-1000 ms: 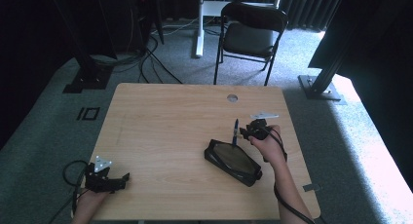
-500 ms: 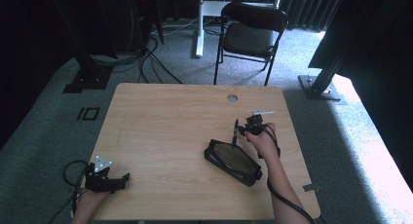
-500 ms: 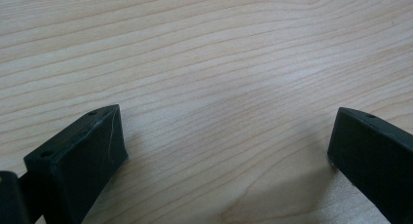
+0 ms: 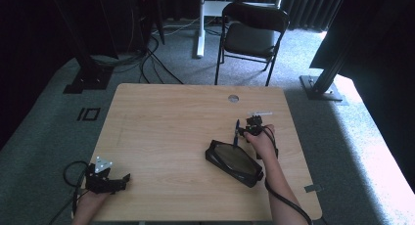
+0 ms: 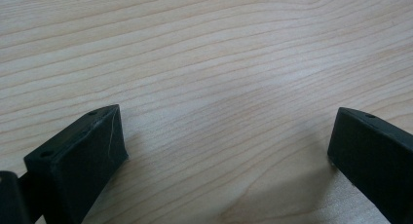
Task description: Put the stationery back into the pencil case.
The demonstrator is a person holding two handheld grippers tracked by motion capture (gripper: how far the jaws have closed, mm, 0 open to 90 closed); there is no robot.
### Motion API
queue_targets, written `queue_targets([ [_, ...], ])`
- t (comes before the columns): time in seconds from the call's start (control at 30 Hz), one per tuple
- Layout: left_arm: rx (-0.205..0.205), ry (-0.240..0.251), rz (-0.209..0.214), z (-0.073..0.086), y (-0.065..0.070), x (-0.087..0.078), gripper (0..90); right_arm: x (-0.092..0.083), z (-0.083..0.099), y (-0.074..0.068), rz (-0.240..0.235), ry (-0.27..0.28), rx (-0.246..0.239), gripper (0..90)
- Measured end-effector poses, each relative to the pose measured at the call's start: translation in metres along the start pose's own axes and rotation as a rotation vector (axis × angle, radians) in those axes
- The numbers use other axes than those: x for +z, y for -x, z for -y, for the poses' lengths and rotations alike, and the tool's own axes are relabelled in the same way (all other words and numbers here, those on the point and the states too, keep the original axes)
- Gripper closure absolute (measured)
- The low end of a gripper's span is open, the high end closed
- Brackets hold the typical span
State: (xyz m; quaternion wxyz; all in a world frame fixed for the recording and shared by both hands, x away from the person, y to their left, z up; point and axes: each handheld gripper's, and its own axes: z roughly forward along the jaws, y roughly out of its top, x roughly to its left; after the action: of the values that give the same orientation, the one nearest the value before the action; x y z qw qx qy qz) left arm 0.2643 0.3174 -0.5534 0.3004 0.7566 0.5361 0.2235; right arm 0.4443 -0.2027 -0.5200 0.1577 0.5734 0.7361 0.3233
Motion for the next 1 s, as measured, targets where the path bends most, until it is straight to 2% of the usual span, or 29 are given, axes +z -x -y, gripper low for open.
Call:
queue_targets([
  [0.23,0.0,0.0,0.0,0.0,0.0,0.0,0.5,0.007,0.001,0.001,0.01,-0.026,0.016,59.6],
  [0.4,0.0,0.0,0.0,0.0,0.0,0.0,0.6,0.009,0.001,0.002,-0.004,-0.031,0.036,59.9],
  [0.57,0.0,0.0,0.0,0.0,0.0,0.0,0.6,0.012,0.002,0.002,0.013,-0.042,0.019,60.2],
  [0.63,0.0,0.0,0.0,0.0,0.0,0.0,0.5,0.012,0.003,0.002,0.009,-0.049,0.028,60.3],
  [0.73,0.0,0.0,0.0,0.0,0.0,0.0,0.5,0.012,0.004,0.004,0.02,-0.057,0.021,64.1],
  [0.77,0.0,0.0,0.0,0.0,0.0,0.0,0.5,0.012,0.005,0.004,0.019,-0.059,0.024,67.0],
  [1.0,0.0,0.0,0.0,0.0,0.0,0.0,0.5,0.004,0.006,0.011,0.03,-0.069,-0.001,68.3],
])
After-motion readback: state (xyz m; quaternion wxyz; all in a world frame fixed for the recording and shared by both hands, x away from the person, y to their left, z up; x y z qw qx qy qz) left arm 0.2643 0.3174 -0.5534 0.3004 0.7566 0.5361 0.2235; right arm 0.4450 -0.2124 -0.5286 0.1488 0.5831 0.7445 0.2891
